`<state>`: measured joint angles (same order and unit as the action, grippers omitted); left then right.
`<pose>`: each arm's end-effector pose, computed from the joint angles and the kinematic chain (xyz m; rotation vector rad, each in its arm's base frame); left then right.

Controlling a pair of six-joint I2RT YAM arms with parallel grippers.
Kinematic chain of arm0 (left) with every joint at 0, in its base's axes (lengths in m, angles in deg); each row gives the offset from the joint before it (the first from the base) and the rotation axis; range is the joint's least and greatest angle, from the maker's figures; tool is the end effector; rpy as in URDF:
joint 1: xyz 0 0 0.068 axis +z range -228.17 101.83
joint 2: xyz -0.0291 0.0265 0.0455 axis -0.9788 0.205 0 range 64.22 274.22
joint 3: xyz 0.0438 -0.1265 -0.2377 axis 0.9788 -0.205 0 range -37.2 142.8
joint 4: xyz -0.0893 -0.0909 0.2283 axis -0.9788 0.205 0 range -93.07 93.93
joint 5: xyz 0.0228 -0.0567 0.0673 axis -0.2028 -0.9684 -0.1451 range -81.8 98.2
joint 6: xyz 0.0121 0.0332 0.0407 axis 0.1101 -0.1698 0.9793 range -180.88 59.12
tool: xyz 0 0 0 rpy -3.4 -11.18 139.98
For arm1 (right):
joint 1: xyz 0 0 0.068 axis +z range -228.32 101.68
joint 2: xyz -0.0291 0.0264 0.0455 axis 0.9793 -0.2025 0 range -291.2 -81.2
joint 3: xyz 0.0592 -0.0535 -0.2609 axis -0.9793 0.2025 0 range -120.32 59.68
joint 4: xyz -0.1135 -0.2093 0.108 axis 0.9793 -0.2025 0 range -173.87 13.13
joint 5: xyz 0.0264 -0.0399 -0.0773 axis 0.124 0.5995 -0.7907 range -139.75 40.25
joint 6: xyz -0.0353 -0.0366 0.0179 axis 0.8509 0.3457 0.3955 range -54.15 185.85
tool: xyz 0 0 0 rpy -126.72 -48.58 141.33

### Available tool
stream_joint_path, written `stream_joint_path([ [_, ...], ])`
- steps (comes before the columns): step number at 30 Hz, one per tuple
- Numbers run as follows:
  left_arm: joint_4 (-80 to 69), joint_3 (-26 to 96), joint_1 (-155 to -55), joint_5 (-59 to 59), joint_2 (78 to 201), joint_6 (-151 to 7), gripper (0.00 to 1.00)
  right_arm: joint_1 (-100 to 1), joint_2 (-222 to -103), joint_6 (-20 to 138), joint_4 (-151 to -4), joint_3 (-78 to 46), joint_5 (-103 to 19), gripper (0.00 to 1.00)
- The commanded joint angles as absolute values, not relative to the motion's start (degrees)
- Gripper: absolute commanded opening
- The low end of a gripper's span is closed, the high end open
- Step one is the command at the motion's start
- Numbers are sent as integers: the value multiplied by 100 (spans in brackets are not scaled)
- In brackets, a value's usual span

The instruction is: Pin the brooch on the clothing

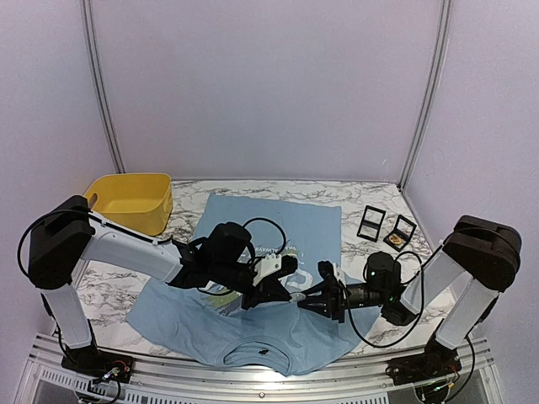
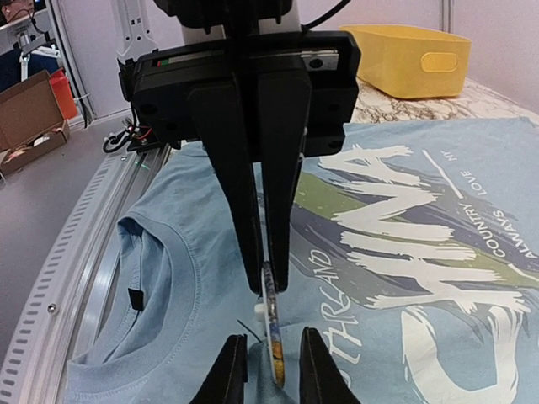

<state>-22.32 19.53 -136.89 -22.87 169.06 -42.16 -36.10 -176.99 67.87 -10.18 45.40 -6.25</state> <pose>0.1854 -0.3405 0.1759 1.5951 1.4343 -0.9805 0.1604 0.1784 0.1172 -1.2133 1.4880 1.1733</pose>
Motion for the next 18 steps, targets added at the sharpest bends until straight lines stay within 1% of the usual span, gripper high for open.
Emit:
stream_joint_path([
  [1,-2206,1949,-13714,-2447,16714,-4163,0,-3561,-17786,6833,-1022,4363,-678,17],
  [6,-2206,1949,-13714,-2467,16718,-4150,0,-3546,-17789,6790,-1056,4316,-775,12],
  [18,-2206,1966,-13732,-2467,16714,-4168,0,-3531,-17766,6400,-1413,4087,-1028,8],
])
